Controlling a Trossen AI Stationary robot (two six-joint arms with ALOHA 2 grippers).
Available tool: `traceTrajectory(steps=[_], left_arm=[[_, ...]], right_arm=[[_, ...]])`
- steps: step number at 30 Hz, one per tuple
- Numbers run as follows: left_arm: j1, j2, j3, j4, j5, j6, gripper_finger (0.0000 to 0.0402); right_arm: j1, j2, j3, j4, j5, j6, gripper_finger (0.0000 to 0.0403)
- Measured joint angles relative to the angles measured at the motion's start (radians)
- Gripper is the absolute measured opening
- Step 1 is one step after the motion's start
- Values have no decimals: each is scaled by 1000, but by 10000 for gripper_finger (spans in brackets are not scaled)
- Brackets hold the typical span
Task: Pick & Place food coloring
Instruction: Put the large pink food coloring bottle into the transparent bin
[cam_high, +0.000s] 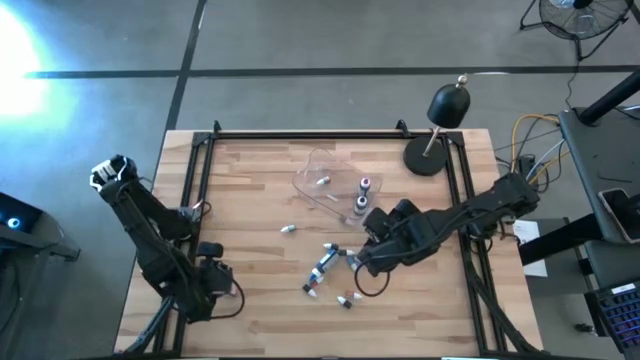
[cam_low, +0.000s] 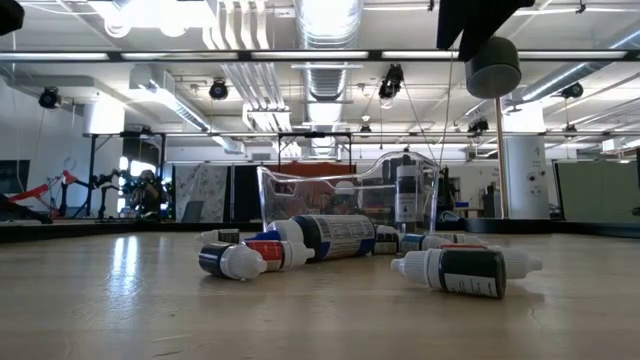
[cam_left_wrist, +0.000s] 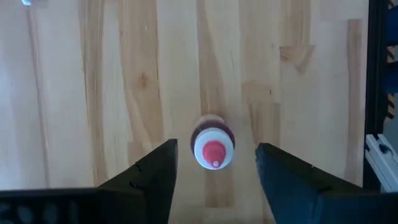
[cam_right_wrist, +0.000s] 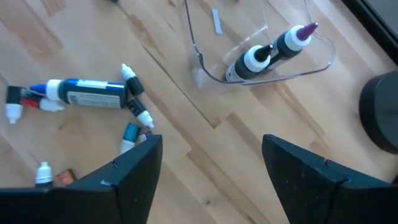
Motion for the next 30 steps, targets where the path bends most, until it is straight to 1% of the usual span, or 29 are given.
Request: traceTrajectory(steps=[5,10,19,23,30], left_arm=[[0,8,-23,15,1,-35,218],[0,31,-39,60,2,-18,220],[0,85,-47,56,4,38,218],[0,96,-47,46,22,39,200],[0,96,-47,47,30,21,134]], right_arm=[[0,0,-27,1,-4,0,260],[0,0,-30,1,-5,-1,258],[-1,0,-30,1,-1,-13,258],[-1,0,-30,0,0,-23,258],[-1,0,-30,0,1,-29,258]])
